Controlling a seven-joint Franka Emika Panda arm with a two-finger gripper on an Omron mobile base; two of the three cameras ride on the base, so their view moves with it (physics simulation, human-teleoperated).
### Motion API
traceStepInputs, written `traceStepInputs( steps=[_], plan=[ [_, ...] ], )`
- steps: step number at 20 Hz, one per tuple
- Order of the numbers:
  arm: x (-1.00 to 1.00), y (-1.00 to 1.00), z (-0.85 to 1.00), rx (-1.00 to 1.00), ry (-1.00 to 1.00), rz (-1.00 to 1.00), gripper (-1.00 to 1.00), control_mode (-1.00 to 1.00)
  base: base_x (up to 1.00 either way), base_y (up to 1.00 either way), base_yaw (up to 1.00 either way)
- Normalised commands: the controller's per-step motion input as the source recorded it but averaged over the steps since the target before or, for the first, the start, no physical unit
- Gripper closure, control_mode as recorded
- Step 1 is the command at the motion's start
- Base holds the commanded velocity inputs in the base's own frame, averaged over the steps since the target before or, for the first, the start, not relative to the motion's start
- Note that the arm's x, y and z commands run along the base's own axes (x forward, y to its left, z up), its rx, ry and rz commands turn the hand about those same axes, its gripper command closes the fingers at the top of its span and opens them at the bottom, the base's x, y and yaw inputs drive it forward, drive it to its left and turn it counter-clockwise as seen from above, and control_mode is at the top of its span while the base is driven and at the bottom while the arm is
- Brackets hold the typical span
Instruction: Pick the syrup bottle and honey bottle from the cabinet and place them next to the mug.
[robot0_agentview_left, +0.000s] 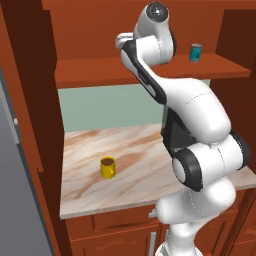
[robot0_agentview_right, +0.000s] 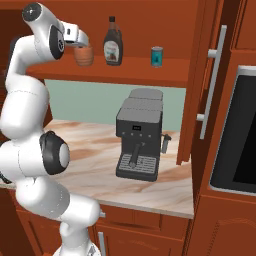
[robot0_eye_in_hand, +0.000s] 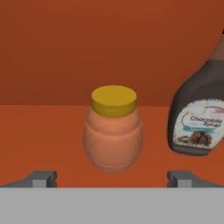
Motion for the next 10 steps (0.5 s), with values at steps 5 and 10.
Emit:
traceStepInputs(
  steps=[5, 10],
  plan=[
    [0.24, 0.00, 0.00, 0.00, 0.00, 0.00, -1.00, -1.00, 0.00, 0.00, 0.00],
    [0.27, -0.01, 0.00, 0.00, 0.00, -0.01, -1.00, -1.00, 0.00, 0.00, 0.00]
  ],
)
